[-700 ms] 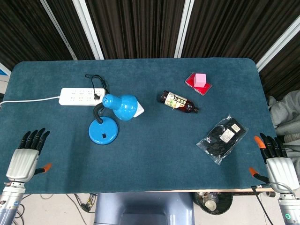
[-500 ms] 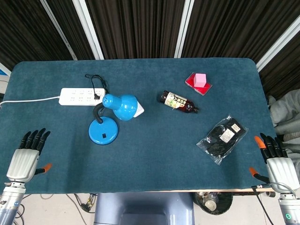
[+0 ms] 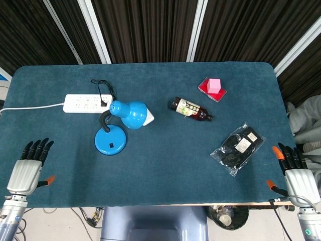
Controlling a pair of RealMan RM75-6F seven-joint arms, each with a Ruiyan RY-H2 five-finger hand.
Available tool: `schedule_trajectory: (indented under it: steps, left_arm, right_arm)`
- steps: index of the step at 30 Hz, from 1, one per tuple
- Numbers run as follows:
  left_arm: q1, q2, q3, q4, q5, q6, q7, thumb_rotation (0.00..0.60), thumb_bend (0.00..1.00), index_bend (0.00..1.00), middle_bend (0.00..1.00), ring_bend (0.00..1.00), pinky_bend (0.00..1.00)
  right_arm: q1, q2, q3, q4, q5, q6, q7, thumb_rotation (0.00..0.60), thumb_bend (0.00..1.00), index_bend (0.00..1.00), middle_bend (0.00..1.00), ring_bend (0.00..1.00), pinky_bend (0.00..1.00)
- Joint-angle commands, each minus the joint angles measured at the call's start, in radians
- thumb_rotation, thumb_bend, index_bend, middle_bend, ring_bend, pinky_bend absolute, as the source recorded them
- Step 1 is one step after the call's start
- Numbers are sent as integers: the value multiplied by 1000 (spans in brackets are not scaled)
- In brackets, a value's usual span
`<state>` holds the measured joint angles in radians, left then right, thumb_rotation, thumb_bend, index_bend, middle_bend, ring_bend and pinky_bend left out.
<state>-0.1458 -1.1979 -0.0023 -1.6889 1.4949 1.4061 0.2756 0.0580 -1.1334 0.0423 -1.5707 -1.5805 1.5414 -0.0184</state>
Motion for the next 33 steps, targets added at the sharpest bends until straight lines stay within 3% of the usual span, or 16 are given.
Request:
schedule_trajectory:
  steps: [1,2,4,5,6,8,9,11,17,22,33]
  left_arm:
    - [1,2,2,-1,1,0,4,600,31,0,0,0,1]
    - [0,2,2,-2,3,-1,8,600,31,0,0,0,27]
    - [-3,3,5,-4,4,-8,21,600,55,0,49,68,174]
    - [-8,4,5,-4,7,-13,39,600,97,0,161,187,338]
    - [-12,4,3,-3,7,-16,53,600,123,0,231,258,411]
    - [-32,0,-9,-12,-4,-40,93,600,227,0,507,514,630]
    - [-39,-1,-15,-19,-12,-51,104,600,281,0,623,622,713]
    - [-67,-4,-29,-37,-38,-93,146,600,345,0,729,720,791]
    - [-167,-39,-92,-102,-188,-234,299,600,470,8,879,862,890]
    - [-247,-99,-122,-140,-374,-327,437,600,520,34,919,901,914]
    - [-348,-245,-107,-122,-600,-315,648,600,527,39,920,901,914]
  right_arm:
    - [0,1,0,0,-1,1,2,600,250,0,0,0,0]
    - [0,2,0,1,-2,1,2,600,250,0,0,0,0]
    - [0,2,1,2,0,0,7,600,250,0,0,0,0]
    - [0,3,1,2,1,-1,9,600,250,0,0,0,0]
    - [0,3,1,1,2,-2,10,600,250,0,0,0,0]
    - [1,3,1,2,0,-2,12,600,250,0,0,0,0]
    - [2,4,1,2,0,-3,12,600,250,0,0,0,0]
    - [2,4,1,2,0,-4,13,600,250,0,0,0,0]
    - [3,4,1,0,4,-7,13,600,250,0,0,0,0]
    - [3,6,2,-2,5,-9,18,600,250,0,0,0,0]
    - [5,8,1,-3,6,-13,24,600,249,0,0,0,0]
